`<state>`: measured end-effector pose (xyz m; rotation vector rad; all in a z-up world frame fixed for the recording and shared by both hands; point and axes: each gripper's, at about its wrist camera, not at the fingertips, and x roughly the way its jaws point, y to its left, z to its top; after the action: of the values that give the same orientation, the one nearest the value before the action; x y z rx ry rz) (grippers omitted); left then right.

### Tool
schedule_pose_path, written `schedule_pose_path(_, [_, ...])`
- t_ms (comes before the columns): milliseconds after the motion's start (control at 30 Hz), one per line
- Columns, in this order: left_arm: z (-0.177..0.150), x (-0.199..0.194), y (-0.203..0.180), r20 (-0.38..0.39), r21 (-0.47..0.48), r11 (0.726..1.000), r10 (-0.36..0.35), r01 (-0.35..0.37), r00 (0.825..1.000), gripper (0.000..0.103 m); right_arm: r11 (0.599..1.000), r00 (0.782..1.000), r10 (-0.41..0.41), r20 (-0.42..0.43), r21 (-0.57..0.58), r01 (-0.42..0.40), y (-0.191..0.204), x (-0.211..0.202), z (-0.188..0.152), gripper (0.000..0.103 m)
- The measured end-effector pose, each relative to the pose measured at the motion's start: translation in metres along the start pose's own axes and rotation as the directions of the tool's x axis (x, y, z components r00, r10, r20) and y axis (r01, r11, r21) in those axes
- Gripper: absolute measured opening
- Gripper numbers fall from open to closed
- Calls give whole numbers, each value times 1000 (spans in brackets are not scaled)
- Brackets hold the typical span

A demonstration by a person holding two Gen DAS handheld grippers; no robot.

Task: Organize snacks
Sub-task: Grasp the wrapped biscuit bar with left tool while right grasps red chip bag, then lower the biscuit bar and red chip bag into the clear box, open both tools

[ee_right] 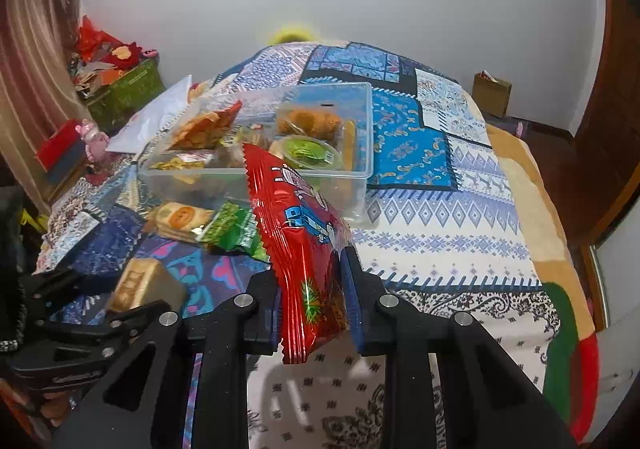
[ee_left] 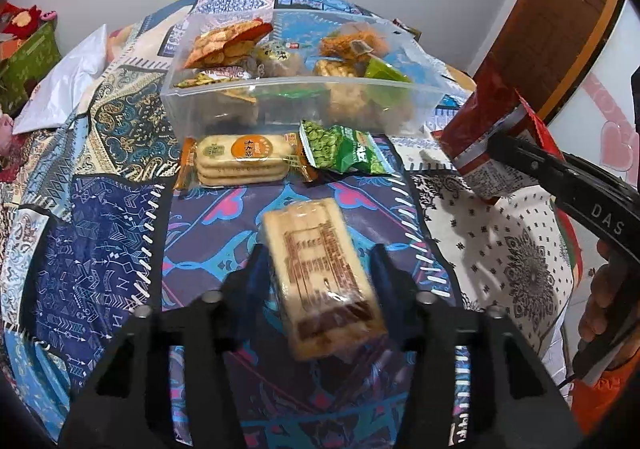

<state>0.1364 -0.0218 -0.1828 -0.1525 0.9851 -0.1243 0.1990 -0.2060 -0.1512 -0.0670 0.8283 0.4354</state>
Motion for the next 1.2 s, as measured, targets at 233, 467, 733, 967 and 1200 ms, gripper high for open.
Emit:
schedule_pose_path(233, [0, -11, 1, 33, 5, 1000, 7, -7, 999, 36, 1000, 999, 27, 21, 7, -27, 5, -11, 3, 21])
schedule_pose_path(467, [15, -29, 14, 85, -25, 1000, 3, -1, 996, 36, 998, 996, 63, 59, 5, -63, 11, -21, 14, 21])
schedule_pose_path(733, [51, -50, 28, 185, -36, 999, 14, -8, 983, 36, 994, 987, 103, 124, 14, -106, 18, -26, 41, 21])
schedule_pose_path(967, [87, -48, 39, 240, -39, 999, 46, -38, 970, 36, 990, 978, 142, 151, -8, -143, 34, -13, 70, 22])
schedule_pose_path(1200, [112, -25, 54, 231, -80, 996, 48, -30, 972, 36, 979, 973, 199, 115, 26, -203, 43, 23, 89, 22])
